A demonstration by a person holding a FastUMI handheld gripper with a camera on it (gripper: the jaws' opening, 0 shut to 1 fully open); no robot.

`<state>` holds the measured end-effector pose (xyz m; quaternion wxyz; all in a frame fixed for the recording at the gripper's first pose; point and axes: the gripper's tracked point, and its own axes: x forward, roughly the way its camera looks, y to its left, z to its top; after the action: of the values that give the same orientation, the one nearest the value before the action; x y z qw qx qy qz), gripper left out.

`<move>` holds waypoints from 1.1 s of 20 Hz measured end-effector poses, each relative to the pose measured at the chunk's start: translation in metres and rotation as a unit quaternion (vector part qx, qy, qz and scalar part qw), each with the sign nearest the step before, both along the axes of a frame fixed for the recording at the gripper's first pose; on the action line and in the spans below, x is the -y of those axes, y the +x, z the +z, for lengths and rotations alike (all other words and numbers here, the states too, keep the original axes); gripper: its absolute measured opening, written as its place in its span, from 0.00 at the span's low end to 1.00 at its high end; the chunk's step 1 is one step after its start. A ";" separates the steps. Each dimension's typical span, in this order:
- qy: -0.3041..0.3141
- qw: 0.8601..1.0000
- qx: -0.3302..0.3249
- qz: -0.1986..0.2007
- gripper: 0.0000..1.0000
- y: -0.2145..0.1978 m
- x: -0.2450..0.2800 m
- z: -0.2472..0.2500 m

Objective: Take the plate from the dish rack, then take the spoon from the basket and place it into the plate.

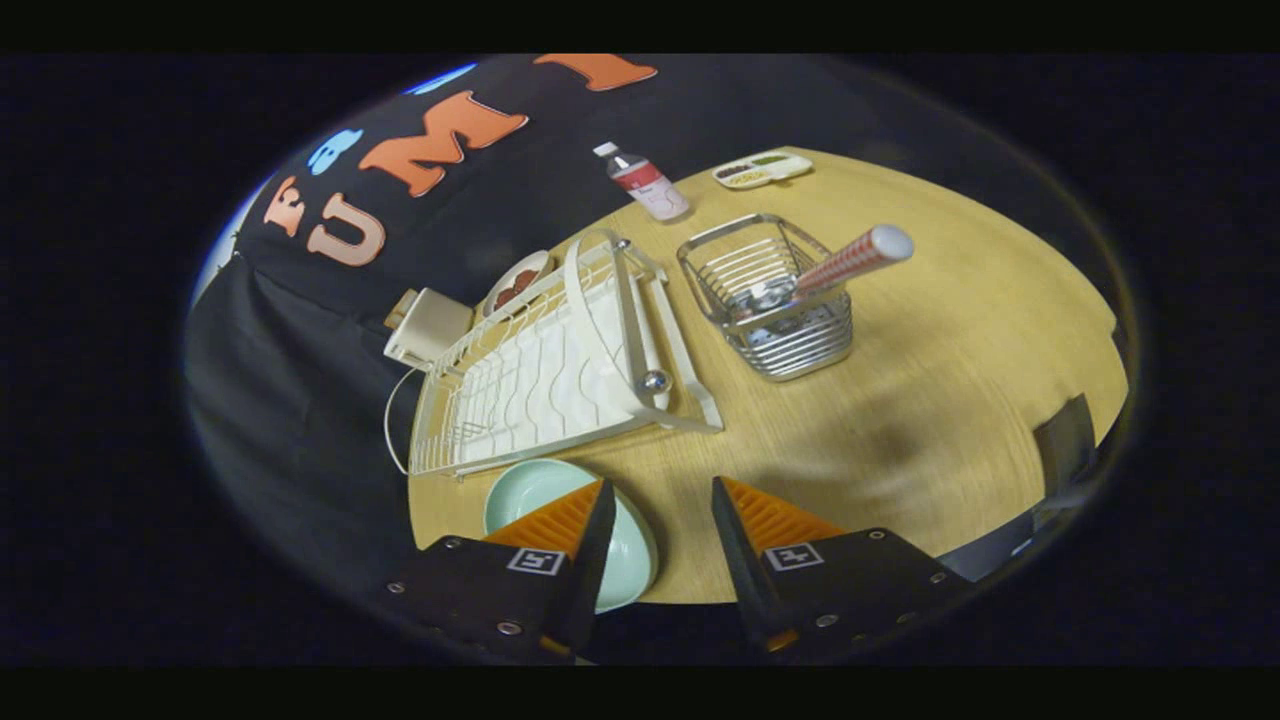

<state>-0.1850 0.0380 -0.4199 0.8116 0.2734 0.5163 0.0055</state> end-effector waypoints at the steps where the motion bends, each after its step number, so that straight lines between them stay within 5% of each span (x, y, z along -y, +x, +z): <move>1: -0.020 1.000 0.015 -0.003 0.61 0.004 0.010 0.002; 10: -0.192 0.976 0.099 -0.014 0.55 0.030 0.087 0.021; 22: -0.275 0.947 0.168 0.015 0.33 0.069 0.087 0.028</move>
<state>-0.1160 -0.0485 -0.3917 0.9300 0.0274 0.3579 -0.0788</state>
